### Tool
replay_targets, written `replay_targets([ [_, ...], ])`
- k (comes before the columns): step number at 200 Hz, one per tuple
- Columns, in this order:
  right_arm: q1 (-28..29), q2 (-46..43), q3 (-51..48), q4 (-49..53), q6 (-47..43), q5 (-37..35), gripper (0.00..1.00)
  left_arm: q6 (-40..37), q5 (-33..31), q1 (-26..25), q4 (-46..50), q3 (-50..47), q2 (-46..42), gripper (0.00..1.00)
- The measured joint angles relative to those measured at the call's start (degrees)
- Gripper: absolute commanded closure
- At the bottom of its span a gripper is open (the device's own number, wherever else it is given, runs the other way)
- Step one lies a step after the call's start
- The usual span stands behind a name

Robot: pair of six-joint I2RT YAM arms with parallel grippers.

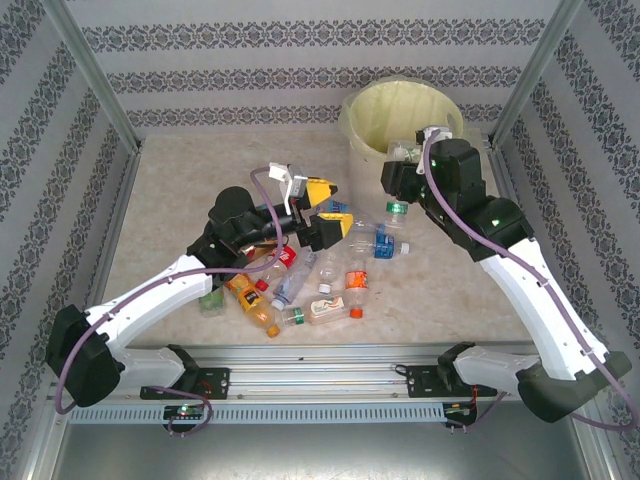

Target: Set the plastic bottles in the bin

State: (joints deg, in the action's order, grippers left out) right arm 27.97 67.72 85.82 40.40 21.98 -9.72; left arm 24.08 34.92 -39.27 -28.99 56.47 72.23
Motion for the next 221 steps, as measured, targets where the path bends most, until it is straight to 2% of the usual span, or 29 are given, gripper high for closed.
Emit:
replay_targets([
  [33, -1.05, 2.75, 4.39, -0.74, -1.75, -0.61, 0.47, 0.85, 0.02, 0.0, -1.55, 0.02, 0.17, 0.0],
  [113, -7.76, 11.58, 17.0, -2.03, -2.97, 1.53, 0.48, 1.81, -0.22, 0.57, -3.39, 0.02, 0.28, 0.0],
  [181, -12.2, 21.75, 28.2, -1.6, -3.98, 3.13, 0.49, 1.51, -0.7, 1.11, -3.13, 0.02, 0.28, 0.0],
  [221, -14.05, 27.3, 31.23, -0.87, -3.98, 3.8, 0.49, 0.15, -1.09, 1.14, -1.42, 0.02, 0.26, 0.0],
])
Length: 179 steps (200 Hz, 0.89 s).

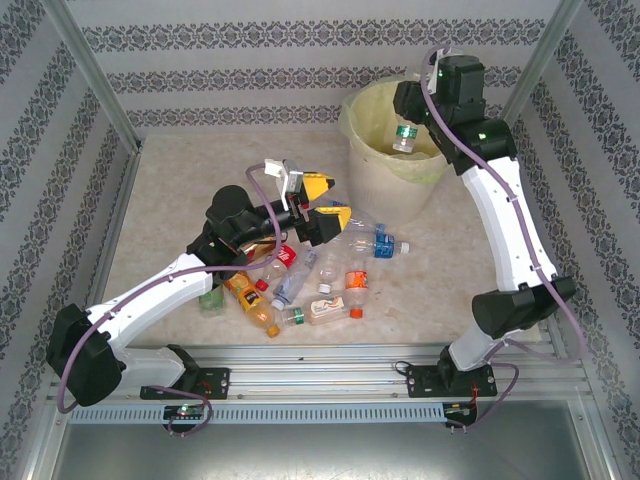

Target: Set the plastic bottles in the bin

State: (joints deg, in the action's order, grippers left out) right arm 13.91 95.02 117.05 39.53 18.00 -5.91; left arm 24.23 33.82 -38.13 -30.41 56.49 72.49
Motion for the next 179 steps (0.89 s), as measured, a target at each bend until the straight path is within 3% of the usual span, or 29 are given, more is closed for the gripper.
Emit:
replay_targets([
  [80, -3.3, 6.08, 1.66, 1.46, 0.0, 1.81, 0.5, -3.04, -0.87, 0.0, 3.69, 0.0, 0.07, 0.0],
  [179, -4.81, 18.14, 10.78, 8.66, 0.0, 2.45, 0.46, -6.25, -1.46, 0.0, 7.34, 0.0, 0.07, 0.0],
])
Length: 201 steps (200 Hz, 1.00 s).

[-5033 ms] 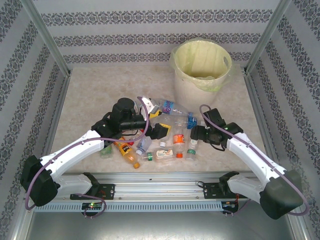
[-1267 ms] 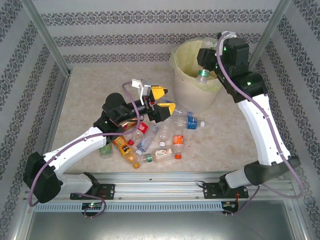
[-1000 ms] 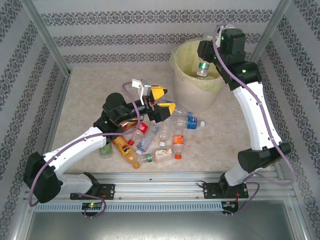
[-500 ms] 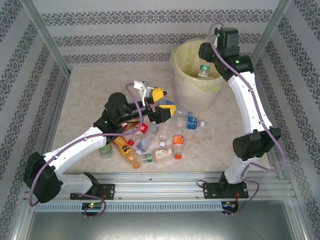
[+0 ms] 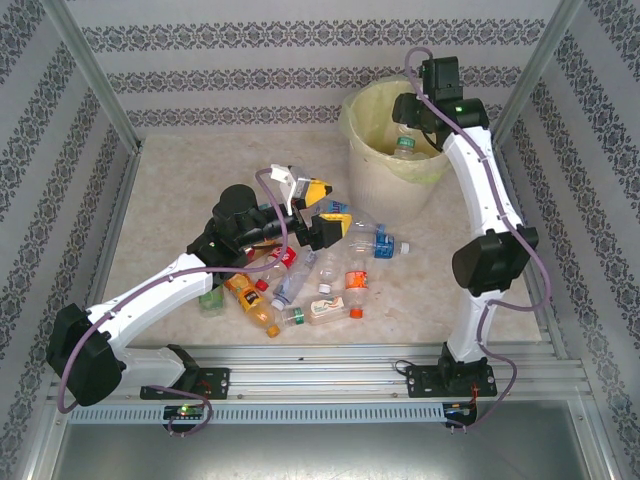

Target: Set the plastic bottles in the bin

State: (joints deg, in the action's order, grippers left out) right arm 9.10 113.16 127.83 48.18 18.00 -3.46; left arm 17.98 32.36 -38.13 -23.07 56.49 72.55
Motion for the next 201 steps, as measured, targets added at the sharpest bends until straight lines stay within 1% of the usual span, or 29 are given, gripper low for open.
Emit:
replay_targets([
  [23, 0.0, 2.54, 0.85, 1.53, 0.02, 0.15, 0.44, -1.36, -0.07, 0.0, 1.18, 0.0, 0.0, 0.0],
  [61, 0.04, 4.55, 0.9, 4.28, 0.04, 0.59, 0.38, -3.69, -0.72, 0.0, 3.34, 0.0, 0.0, 0.0],
  [92, 0.04, 4.52, 0.87, 4.83, 0.04, 0.98, 0.28, -4.33, -0.92, 0.0, 3.72, 0.0, 0.0, 0.0],
  [128, 0.04, 4.52, 0.9, 5.42, 0.09, 1.44, 0.2, -4.52, -0.92, 0.0, 3.91, 0.0, 0.0, 0.0],
  [167, 0.07, 4.33, 2.73, 7.17, -0.02, 1.49, 0.19, -4.55, -0.92, 0.0, 4.15, 0.0, 0.0, 0.0],
  [201, 0.72, 1.7, 2.93, 7.89, -0.66, 1.46, 0.19, -4.96, -0.9, 0.0, 4.37, 0.0, 0.0, 0.0],
])
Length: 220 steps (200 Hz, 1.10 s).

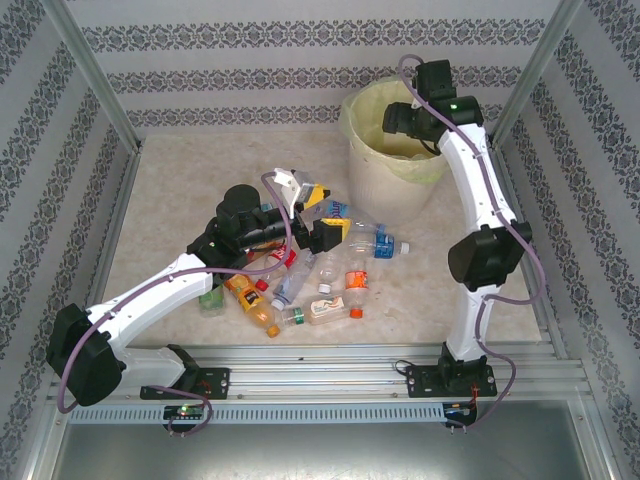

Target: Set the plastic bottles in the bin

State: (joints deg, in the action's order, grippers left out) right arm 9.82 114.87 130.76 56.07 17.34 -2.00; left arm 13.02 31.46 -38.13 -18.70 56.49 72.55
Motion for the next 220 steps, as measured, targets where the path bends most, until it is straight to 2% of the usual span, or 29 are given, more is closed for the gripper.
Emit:
replay_targets([
  [33, 1.36, -5.03, -0.92, 0.33, -1.51, -0.07, 0.19, -0.96, 0.02, 0.0, 0.2, 0.0, 0.0, 0.0],
  [61, 2.75, -12.68, -6.54, -0.2, -2.58, -0.13, 0.21, -2.64, -0.04, -0.02, 1.73, 0.0, 0.0, 0.0],
  [106, 6.27, -26.67, -22.14, -3.15, -2.64, -0.94, 0.22, -4.5, -0.22, -0.02, 6.12, -0.07, -0.68, 0.0],
  [150, 11.15, -39.23, -40.13, -5.79, -0.04, -1.77, 0.25, -8.04, -0.87, -0.02, 14.95, -1.09, -5.64, 0.0],
  [220, 17.7, -49.59, -61.88, -8.76, 7.34, -2.05, 0.23, -15.19, -1.73, -0.02, 25.35, -2.16, -7.8, 0.0],
])
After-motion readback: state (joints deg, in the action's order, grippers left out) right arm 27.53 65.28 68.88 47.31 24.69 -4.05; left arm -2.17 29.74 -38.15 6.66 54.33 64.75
